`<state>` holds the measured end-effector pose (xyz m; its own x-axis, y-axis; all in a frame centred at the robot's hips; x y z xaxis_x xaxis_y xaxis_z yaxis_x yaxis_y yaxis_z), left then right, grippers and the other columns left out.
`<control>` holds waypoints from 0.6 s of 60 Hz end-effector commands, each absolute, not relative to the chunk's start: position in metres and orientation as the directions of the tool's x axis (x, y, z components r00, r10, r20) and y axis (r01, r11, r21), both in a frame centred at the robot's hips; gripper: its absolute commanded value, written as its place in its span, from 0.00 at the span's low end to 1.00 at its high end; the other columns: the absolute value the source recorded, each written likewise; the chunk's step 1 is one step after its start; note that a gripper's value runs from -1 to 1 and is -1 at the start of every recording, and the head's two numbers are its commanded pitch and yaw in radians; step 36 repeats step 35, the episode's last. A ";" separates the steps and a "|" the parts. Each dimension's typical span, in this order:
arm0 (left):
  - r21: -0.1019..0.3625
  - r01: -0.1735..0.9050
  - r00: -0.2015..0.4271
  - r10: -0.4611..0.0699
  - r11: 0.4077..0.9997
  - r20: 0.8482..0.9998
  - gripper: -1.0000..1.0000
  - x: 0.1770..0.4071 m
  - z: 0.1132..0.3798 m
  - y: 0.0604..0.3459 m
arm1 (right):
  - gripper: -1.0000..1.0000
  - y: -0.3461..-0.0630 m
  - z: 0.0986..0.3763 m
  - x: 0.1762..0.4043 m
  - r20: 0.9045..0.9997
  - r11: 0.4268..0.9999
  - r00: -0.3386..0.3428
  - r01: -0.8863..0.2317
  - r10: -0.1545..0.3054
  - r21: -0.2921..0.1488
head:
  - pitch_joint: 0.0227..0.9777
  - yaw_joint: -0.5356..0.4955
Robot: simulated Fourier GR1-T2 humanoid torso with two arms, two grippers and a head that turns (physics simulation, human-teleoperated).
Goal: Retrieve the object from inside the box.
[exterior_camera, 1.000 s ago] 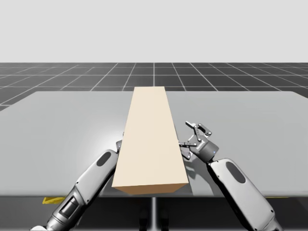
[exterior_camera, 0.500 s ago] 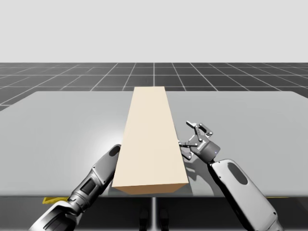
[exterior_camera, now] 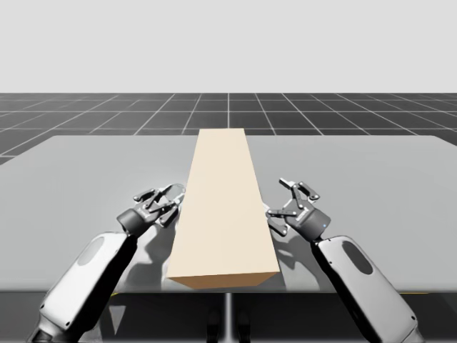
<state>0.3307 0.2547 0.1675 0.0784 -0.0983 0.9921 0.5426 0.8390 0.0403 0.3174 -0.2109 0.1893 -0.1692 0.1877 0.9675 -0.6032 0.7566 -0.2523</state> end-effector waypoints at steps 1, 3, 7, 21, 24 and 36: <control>0.094 0.535 0.015 -0.120 0.839 0.993 1.00 0.305 0.201 0.287 | 0.00 -0.214 0.190 0.318 0.968 0.758 -0.169 -0.602 0.187 -0.252 | 0.11 0.51; 0.121 0.525 -0.002 -0.141 0.842 0.990 1.00 0.301 0.208 0.290 | 0.00 -0.214 0.190 0.318 0.967 0.759 -0.170 -0.600 0.188 -0.253 | 0.11 0.51; 0.175 0.488 -0.037 -0.180 0.855 0.983 1.00 0.295 0.232 0.296 | 0.00 -0.216 0.191 0.318 0.967 0.760 -0.170 -0.599 0.188 -0.253 | 0.11 0.51; 0.246 0.438 -0.136 -0.207 0.865 0.969 1.00 0.320 0.307 0.295 | 0.00 -0.219 0.193 0.320 0.968 0.772 -0.170 -0.584 0.183 -0.249 | 0.10 0.50; 0.258 0.432 -0.160 -0.208 0.864 0.965 1.00 0.328 0.326 0.292 | 0.00 -0.220 0.194 0.320 0.969 0.773 -0.174 -0.584 0.178 -0.247 | 0.10 0.50; 0.283 0.414 -0.210 -0.212 0.865 0.954 1.00 0.353 0.373 0.278 | 0.00 -0.226 0.195 0.325 0.962 0.780 -0.222 -0.568 0.159 -0.260 | 0.10 0.50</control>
